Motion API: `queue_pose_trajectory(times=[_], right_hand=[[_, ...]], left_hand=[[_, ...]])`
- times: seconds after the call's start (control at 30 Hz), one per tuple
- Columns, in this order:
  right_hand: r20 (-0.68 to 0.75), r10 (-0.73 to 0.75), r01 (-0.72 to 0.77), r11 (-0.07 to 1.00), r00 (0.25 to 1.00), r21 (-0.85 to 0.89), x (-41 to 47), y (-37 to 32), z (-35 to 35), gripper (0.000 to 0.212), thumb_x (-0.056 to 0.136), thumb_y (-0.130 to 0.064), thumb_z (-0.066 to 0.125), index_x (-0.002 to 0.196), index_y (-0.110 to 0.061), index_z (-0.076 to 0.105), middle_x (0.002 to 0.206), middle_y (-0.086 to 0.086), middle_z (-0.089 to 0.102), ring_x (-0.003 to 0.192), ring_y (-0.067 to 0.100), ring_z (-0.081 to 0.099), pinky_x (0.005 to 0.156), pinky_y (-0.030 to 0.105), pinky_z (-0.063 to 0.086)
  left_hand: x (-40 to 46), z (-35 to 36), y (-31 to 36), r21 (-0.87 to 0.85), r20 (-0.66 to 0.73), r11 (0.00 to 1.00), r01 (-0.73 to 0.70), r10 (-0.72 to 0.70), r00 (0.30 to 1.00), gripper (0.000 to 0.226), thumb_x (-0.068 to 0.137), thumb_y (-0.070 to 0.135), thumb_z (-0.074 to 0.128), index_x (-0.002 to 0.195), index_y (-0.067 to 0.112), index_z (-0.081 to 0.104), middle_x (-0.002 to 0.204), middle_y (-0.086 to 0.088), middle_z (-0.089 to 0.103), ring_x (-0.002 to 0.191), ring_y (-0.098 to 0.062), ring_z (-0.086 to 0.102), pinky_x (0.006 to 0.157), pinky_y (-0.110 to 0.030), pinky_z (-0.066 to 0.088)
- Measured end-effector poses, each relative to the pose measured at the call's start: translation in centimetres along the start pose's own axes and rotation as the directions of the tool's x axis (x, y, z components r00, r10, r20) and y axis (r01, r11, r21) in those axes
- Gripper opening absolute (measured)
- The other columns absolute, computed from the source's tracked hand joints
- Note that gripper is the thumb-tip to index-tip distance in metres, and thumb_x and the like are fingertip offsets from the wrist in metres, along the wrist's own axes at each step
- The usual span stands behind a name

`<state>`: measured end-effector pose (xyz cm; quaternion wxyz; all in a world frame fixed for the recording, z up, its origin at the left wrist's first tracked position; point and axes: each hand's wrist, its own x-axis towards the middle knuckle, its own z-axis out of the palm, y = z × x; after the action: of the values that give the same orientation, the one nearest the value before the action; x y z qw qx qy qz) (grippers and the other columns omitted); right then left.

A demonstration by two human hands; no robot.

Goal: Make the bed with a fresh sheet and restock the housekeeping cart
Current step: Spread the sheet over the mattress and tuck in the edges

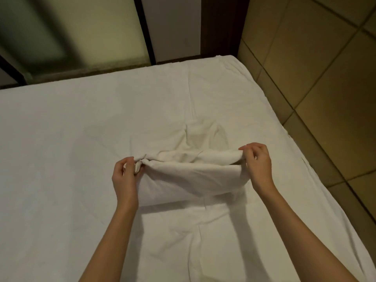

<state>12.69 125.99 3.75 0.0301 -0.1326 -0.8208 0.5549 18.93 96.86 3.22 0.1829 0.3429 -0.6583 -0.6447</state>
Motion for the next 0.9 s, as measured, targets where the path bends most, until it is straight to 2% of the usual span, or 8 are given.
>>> queue_pose_trajectory(times=[0.13, 0.23, 0.3, 0.43, 0.53, 0.6, 0.73, 0.9], right_hand=[[0.032, -0.029, 0.031, 0.999, 0.999, -0.039, 5.3, -2.8, 3.2, 0.022, 0.095, -0.015, 0.045, 0.094, -0.010, 0.066, 0.125, 0.006, 0.044, 0.102, 0.013, 0.050, 0.093, 0.023, 0.038], [0.099, -0.065, 0.074, 0.993, 0.993, -0.095, 9.9, -4.6, 6.4, 0.022, 0.097, -0.015, 0.045, 0.107, -0.005, 0.062, 0.131, 0.008, 0.038, 0.095, 0.009, 0.051, 0.084, 0.008, 0.030], [0.189, -0.098, 0.118, 0.988, 0.977, -0.102, 12.9, -4.8, 8.7, 0.033, 0.097, -0.019, 0.047, 0.128, -0.006, 0.049, 0.143, 0.008, 0.027, 0.118, 0.018, 0.046, 0.094, 0.011, 0.030], [0.378, -0.221, 0.360, 0.863, 0.899, -0.353, 15.2, -1.4, 13.8, 0.064, 0.098, -0.036, 0.044, 0.150, -0.030, 0.008, 0.158, -0.003, -0.015, 0.146, 0.019, -0.009, 0.116, 0.042, 0.001], [0.556, -0.204, 0.565, 0.548, 0.806, -0.617, 14.4, 3.3, 17.1, 0.055, 0.094, -0.058, 0.013, 0.146, -0.046, -0.002, 0.154, -0.013, -0.020, 0.142, 0.015, -0.023, 0.113, 0.051, -0.012], [0.552, -0.159, 0.551, 0.488, 0.818, -0.676, 15.1, 6.4, 18.3, 0.059, 0.085, -0.063, -0.014, 0.142, -0.049, -0.011, 0.156, -0.014, -0.015, 0.140, 0.010, -0.024, 0.113, 0.052, -0.013], [0.524, -0.161, 0.527, 0.495, 0.837, -0.691, 18.1, 10.6, 20.5, 0.058, 0.085, -0.060, -0.014, 0.141, -0.047, -0.013, 0.153, -0.016, -0.016, 0.140, 0.008, -0.021, 0.113, 0.046, -0.016], [0.531, -0.163, 0.533, 0.506, 0.831, -0.678, 18.6, 11.6, 21.7, 0.059, 0.084, -0.059, -0.011, 0.142, -0.045, -0.011, 0.150, -0.017, -0.019, 0.143, 0.010, -0.017, 0.113, 0.045, -0.016]], left_hand=[[6.2, 2.5, 1.1, -0.056, 0.032, 0.998, 0.009, -0.007, 0.999, 0.010, 0.090, 0.020, 0.059, 0.100, 0.018, 0.061, 0.103, -0.004, 0.063, 0.102, -0.020, 0.061, 0.096, -0.040, 0.050], [11.1, 4.5, 1.3, -0.087, 0.007, 0.996, 0.019, -0.018, 1.000, 0.013, 0.092, 0.013, 0.055, 0.103, 0.018, 0.059, 0.110, -0.008, 0.062, 0.098, -0.017, 0.061, 0.098, -0.039, 0.048], [13.7, 6.0, 1.3, -0.084, 0.023, 0.996, 0.010, -0.008, 1.000, 0.029, 0.093, 0.010, 0.052, 0.121, 0.018, 0.054, 0.125, -0.008, 0.057, 0.098, -0.011, 0.059, 0.094, -0.031, 0.047], [15.9, 9.7, -0.7, 0.143, 0.323, 0.979, -0.146, 0.094, 0.942, 0.070, 0.096, 0.019, 0.051, 0.150, 0.032, 0.008, 0.156, 0.007, 0.012, 0.136, -0.006, 0.022, 0.103, -0.021, 0.029], [15.7, 11.0, -5.9, 0.692, 0.560, 0.483, -0.537, 0.111, 0.821, 0.056, 0.091, 0.056, 0.012, 0.143, 0.046, -0.008, 0.153, 0.013, -0.020, 0.142, -0.006, -0.010, 0.115, -0.038, -0.006], [16.2, 10.9, -9.9, 0.809, 0.548, 0.195, -0.555, 0.094, 0.831, 0.060, 0.085, 0.062, -0.018, 0.143, 0.047, -0.010, 0.155, 0.013, -0.013, 0.144, -0.009, -0.010, 0.114, -0.046, -0.012], [18.3, 12.5, -14.6, 0.847, 0.483, 0.150, -0.510, 0.185, 0.856, 0.058, 0.098, 0.053, 0.001, 0.148, 0.034, 0.023, 0.155, 0.002, 0.028, 0.143, -0.021, 0.026, 0.115, -0.050, 0.001], [18.9, 13.3, -16.0, 0.846, 0.482, 0.123, -0.519, 0.241, 0.843, 0.053, 0.097, 0.048, 0.017, 0.146, 0.033, 0.033, 0.152, 0.001, 0.035, 0.141, -0.021, 0.030, 0.114, -0.049, 0.001]])
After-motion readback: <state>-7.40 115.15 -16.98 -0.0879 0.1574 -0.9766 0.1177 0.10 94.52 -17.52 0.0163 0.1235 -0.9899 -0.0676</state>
